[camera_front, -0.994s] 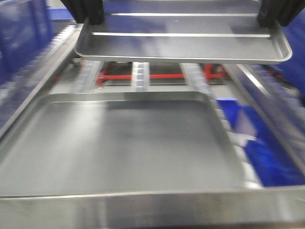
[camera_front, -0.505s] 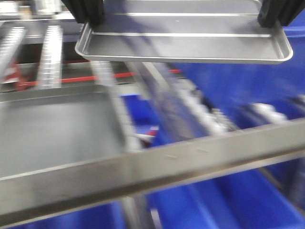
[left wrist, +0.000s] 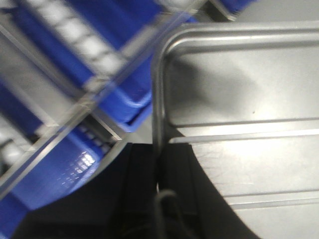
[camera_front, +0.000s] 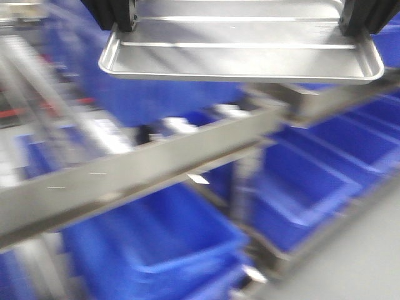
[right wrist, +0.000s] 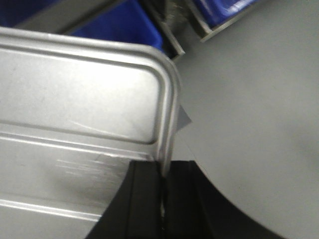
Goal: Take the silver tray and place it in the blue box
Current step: 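Hold the tray with both grippers while the base turns away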
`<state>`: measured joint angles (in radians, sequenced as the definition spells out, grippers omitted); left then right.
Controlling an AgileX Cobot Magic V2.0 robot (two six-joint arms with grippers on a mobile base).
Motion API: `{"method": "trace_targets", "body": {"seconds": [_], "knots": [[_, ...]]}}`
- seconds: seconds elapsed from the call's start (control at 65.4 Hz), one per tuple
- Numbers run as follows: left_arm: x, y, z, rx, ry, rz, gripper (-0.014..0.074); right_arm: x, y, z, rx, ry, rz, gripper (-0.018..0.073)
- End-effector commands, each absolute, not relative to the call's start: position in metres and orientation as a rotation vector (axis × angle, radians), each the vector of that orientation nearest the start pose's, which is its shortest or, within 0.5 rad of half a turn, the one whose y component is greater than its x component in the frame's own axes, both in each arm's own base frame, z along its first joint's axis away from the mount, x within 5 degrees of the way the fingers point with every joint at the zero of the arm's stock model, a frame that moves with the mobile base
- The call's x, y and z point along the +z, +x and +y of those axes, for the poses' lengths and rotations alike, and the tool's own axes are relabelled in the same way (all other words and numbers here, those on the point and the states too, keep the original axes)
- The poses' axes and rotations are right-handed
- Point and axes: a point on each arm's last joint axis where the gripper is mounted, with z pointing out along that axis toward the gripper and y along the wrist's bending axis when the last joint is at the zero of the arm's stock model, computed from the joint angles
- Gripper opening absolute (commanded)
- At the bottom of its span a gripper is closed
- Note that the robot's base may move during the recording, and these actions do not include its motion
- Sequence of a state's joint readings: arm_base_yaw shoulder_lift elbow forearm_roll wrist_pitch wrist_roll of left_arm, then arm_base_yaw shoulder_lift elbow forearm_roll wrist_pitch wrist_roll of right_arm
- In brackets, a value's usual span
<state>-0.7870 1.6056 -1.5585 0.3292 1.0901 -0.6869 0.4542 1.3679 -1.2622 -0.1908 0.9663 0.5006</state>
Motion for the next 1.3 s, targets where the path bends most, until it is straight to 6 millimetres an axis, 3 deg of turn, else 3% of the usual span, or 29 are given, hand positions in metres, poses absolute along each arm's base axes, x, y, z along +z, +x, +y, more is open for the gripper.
{"method": "trace_targets", "body": {"seconds": [0.0, 1.285], "knots": [[0.3877, 0.2534, -0.2208, -0.192, 0.245, 2.43, -0.0105, 0.3757, 0.2586, 0.1087, 0.168, -0.041, 2.401, 0.0059], [0.3876, 0.2532, -0.2209, -0.194, 0.244, 2.432, -0.0105, 0.3757, 0.2585, 0.1086, 0.168, -0.041, 2.402, 0.0059]]}}
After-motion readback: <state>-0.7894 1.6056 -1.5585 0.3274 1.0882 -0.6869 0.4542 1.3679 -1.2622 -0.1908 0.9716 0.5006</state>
